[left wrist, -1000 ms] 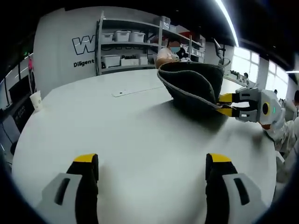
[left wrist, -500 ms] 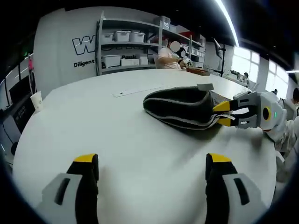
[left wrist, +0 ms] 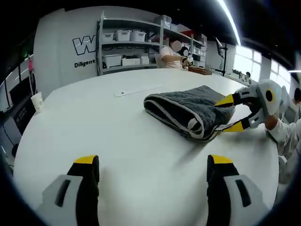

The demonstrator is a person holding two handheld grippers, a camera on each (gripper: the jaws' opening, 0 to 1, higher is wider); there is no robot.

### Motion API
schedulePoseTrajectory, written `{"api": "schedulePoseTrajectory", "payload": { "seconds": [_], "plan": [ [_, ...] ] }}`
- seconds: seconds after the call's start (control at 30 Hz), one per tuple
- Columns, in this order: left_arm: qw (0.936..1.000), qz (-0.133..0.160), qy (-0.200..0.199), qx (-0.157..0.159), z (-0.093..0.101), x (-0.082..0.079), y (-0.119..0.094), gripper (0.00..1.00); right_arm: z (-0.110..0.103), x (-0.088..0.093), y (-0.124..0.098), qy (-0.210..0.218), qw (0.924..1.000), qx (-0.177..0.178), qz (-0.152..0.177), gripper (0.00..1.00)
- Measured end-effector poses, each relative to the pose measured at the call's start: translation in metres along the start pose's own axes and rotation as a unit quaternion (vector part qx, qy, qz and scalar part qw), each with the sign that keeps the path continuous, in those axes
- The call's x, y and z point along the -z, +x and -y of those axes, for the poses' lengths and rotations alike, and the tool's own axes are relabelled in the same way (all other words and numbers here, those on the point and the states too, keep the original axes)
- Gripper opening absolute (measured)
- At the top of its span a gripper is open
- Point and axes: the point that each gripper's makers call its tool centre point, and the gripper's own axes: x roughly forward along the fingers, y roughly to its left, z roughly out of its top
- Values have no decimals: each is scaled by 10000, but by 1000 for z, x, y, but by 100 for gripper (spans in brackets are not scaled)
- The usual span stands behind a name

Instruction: Open the folded towel by lifting each exposed corner and separating the folded layers until the towel lies flat within the target outline without major curled edges

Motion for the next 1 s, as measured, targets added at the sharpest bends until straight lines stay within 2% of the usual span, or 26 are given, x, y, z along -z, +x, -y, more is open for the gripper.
{"api": "schedulePoseTrajectory", "payload": {
  "seconds": [0.07,0.17,0.2,0.27,0.33,0.43,0.5,0.57,0.67,0.87,0.93,1.0],
  "plan": [
    [10000,-10,-15,3,0,1,1,93,1,9,-1,34,9999,3,-170,41],
    [10000,-80,-17,-6,-1,4,2,93,4,24,-3,172,9989,46,-432,61],
    [10000,-88,-13,-9,-2,4,2,93,5,29,-6,365,9980,87,-508,65],
    [10000,-79,-3,1,-1,3,2,93,14,26,-8,536,9979,82,-362,69],
    [10000,-59,-15,38,0,2,2,93,21,27,-13,895,9956,129,-260,74],
    [10000,-43,-3,53,1,1,3,93,35,26,-23,1541,9879,169,-10,84],
    [10000,-32,-1,63,2,1,3,94,39,29,-29,1859,9825,146,30,90],
    [10000,-12,12,90,3,0,3,94,44,38,-37,2121,9771,137,-27,94],
    [9999,72,24,133,6,-3,3,94,53,51,-46,2261,9738,196,-109,99],
    [9997,115,109,185,11,-5,5,95,65,77,-67,2639,9638,339,-173,99],
    [9997,85,132,188,12,-4,7,96,70,89,-76,2380,9695,436,-382,99],
    [9996,11,199,197,14,-1,9,97,72,93,-80,2397,9691,467,-336,99]
  ]
}}
